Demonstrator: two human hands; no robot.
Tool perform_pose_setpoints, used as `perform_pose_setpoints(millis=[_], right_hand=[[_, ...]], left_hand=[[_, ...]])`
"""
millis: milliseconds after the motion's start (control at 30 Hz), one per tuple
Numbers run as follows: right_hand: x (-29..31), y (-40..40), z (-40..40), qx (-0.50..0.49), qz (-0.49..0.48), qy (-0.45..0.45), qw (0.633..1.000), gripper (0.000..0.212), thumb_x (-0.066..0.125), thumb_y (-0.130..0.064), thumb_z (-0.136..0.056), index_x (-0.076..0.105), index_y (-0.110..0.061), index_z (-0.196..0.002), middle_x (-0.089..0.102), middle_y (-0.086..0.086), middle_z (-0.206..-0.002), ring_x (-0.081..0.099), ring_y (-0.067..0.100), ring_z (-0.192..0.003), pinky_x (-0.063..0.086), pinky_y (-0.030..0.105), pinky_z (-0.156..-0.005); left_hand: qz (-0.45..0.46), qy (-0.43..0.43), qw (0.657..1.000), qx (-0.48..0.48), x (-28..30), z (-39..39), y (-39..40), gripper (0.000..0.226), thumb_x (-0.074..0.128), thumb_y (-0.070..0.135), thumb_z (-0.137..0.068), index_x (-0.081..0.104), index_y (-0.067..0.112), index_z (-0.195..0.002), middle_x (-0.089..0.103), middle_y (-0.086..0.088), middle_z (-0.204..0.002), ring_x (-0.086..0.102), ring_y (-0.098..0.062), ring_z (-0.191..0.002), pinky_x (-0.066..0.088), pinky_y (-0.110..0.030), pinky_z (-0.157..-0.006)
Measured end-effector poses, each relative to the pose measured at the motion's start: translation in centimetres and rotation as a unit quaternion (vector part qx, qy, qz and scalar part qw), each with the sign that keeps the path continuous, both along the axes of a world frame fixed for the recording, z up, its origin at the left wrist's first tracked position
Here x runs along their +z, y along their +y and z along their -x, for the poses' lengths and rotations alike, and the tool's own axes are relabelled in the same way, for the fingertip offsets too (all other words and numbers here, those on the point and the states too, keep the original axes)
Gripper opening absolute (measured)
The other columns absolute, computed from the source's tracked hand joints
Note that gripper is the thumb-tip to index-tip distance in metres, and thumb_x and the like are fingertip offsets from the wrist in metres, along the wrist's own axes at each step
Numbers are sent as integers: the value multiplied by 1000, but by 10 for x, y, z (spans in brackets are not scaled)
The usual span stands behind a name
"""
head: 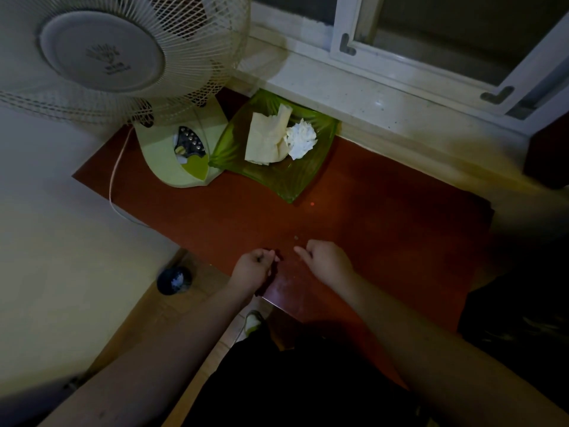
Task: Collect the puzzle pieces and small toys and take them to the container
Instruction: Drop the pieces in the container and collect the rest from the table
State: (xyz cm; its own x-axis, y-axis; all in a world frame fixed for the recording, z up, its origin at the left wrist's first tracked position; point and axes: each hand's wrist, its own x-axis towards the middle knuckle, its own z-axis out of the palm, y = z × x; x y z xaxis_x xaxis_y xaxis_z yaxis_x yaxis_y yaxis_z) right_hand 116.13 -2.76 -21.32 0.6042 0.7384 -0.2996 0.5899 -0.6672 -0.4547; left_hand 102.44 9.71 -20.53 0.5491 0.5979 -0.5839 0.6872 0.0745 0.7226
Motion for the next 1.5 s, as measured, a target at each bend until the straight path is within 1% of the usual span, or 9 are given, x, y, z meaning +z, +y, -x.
perform_pose_setpoints(millis=[133, 367, 500, 567, 667, 767, 1000, 1200, 1500], right_hand=[[-9, 12, 15, 44, 109, -124, 985, 55, 47, -58, -90, 52, -8, -113, 64, 15, -106, 65, 30, -95, 50, 35, -72], [-30, 12, 13, 111, 79, -226, 965, 36, 87, -39, -62, 63, -13, -67, 61, 8, -54, 59, 22, -42, 41, 22, -36], [-20, 18, -9, -69, -15, 56, 996, 30, 51, -34, -96, 59, -9, -83, 65, 16, -76, 66, 33, -73, 45, 37, -62], [-9, 19, -19, -247, -129, 337, 899, 34, 47, -32, -98, 50, -14, -69, 50, 7, -59, 51, 23, -48, 37, 32, -49], [2, 16, -27, -405, -235, 638, 611, 29, 43, -23, -98, 46, -12, -71, 39, -2, -51, 30, 5, -35, 19, 18, -33], [7, 11, -27, -386, -250, 692, 557, 25, 40, -16, -93, 48, -8, -71, 46, 3, -60, 35, 7, -39, 20, 18, -35], [4, 13, -24, -375, -246, 620, 644, 39, 46, -27, -98, 53, -7, -65, 57, 4, -63, 42, 9, -50, 20, 19, -39], [-1, 30, -19, -145, -142, 214, 955, 31, 46, -30, -100, 62, -11, -81, 61, -2, -69, 59, 18, -67, 39, 25, -63], [-8, 47, -5, 43, 111, -115, 986, 46, 41, -48, -97, 47, -8, -120, 70, 12, -99, 67, 30, -93, 42, 33, -61]], left_hand=[[8, 2, 1000, 11, -1, 6, 2, 30, 51, 33, -98, 69, 20, -77, 50, 3, -52, 42, -14, -48, 30, -27, -49], [2, 12, 1000, 16, -1, 11, 7, 30, 52, 33, -97, 70, 20, -76, 50, 6, -50, 43, -17, -51, 38, -33, -53], [18, 8, 999, 30, -3, 11, 10, 31, 53, 33, -96, 69, 22, -72, 47, 9, -43, 42, -17, -51, 44, -38, -55], [11, 8, 1000, 22, 0, 10, 10, 30, 51, 31, -97, 68, 21, -75, 47, 8, -46, 39, -15, -49, 31, -30, -51], [4, 11, 1000, 13, 0, 10, 12, 31, 50, 32, -99, 69, 20, -78, 49, 4, -52, 39, -13, -47, 28, -26, -48], [2, 17, 1000, -3, 3, 10, 15, 31, 49, 32, -99, 68, 18, -80, 48, 3, -51, 35, -10, -43, 26, -23, -43], [2, 2, 1000, -26, 7, 8, 22, 30, 49, 27, -99, 65, 18, -77, 44, 2, -50, 33, -11, -42, 23, -24, -43], [-4, -3, 1000, -24, 9, 15, 27, 30, 50, 28, -99, 65, 20, -74, 44, 2, -50, 34, -12, -45, 24, -24, -44], [-2, 10, 1000, 0, 5, 26, 37, 31, 51, 32, -98, 67, 19, -75, 44, 6, -47, 36, -11, -42, 26, -25, -45]])
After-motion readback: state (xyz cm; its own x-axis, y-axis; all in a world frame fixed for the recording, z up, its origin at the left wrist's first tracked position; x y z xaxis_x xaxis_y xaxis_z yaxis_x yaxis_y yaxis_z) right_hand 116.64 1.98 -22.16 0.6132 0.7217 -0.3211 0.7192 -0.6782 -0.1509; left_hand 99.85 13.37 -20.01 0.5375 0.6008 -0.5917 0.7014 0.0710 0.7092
